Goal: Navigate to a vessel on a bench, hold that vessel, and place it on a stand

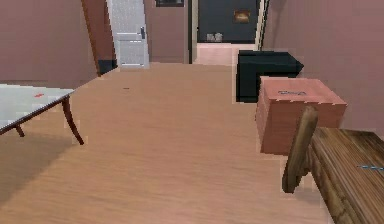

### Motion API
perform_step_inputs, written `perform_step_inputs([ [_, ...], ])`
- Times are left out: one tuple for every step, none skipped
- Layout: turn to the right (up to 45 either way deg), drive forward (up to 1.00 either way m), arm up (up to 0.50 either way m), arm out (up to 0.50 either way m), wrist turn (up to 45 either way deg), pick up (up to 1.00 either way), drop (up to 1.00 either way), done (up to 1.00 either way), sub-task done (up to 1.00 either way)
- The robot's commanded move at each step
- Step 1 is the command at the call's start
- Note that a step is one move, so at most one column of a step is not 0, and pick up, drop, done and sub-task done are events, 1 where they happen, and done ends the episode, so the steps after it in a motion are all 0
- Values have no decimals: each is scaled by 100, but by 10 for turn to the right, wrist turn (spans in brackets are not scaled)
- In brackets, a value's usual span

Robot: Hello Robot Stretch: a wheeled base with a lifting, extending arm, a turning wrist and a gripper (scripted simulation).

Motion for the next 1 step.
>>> perform_step_inputs([
  [0, 0, 0, 0, 450, 0, 0, 0, 0],
])
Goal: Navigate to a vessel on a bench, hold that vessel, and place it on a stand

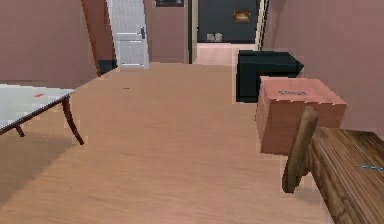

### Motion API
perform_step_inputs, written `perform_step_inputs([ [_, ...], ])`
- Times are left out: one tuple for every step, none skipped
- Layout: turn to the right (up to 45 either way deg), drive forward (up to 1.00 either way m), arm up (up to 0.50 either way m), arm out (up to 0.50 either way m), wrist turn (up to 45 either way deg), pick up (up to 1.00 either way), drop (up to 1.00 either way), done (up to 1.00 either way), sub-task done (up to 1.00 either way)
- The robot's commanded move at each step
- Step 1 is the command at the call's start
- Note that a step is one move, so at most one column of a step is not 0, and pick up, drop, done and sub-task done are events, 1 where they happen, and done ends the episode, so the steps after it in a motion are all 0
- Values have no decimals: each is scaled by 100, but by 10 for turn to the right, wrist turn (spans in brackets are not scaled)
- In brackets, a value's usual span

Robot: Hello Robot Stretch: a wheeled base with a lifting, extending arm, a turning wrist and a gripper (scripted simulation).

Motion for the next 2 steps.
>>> perform_step_inputs([
  [0, 0, 0, 0, 210, 0, 0, 0, 0],
  [0, 0, -30, 0, 0, 0, 0, 0, 0],
])
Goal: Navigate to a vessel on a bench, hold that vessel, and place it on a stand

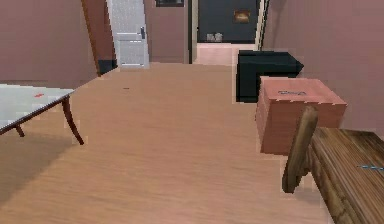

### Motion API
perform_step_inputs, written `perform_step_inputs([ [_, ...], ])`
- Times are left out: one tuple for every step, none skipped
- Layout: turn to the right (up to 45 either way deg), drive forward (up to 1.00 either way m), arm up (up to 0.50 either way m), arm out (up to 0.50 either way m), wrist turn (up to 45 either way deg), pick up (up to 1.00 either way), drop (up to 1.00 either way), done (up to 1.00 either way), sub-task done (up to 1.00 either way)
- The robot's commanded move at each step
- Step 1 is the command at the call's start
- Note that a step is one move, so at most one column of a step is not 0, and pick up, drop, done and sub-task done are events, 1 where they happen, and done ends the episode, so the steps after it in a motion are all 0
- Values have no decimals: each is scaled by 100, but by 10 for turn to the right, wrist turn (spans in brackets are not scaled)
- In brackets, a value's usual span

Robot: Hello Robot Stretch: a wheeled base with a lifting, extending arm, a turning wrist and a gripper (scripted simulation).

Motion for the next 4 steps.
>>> perform_step_inputs([
  [0, 0, 0, 0, 0, 100, 0, 0, 0],
  [0, 0, 10, 0, 0, 0, 0, 0, 0],
  [0, 0, 36, 0, 0, 0, 0, 0, 0],
  [0, 0, 0, 0, -450, 0, 0, 0, 0],
])
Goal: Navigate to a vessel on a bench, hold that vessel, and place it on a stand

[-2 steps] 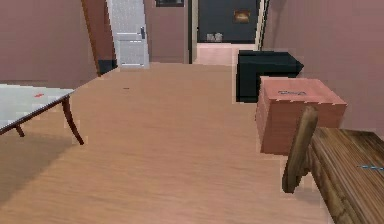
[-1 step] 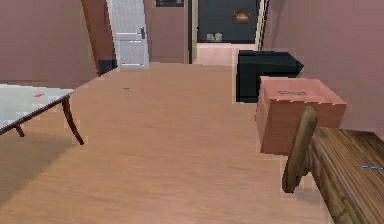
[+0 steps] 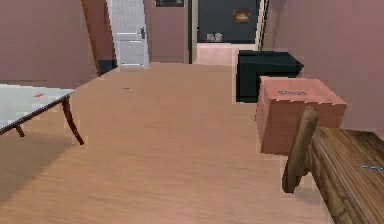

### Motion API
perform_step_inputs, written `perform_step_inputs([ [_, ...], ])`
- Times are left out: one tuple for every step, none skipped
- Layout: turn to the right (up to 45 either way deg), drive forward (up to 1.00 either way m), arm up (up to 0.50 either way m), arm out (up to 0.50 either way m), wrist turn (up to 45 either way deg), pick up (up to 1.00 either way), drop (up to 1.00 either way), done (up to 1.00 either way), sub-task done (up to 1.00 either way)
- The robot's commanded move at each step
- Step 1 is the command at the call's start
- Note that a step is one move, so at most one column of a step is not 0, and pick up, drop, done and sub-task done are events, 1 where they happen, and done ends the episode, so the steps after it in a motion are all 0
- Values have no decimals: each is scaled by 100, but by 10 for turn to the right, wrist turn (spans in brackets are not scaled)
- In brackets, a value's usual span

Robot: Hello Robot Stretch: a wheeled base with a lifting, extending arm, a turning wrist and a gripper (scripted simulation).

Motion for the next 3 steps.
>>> perform_step_inputs([
  [0, 0, 0, 0, -450, 0, 0, 0, 0],
  [0, 0, 0, 0, -150, 0, 0, 0, 0],
  [0, 0, 0, -42, 0, 0, 0, 0, 0],
])
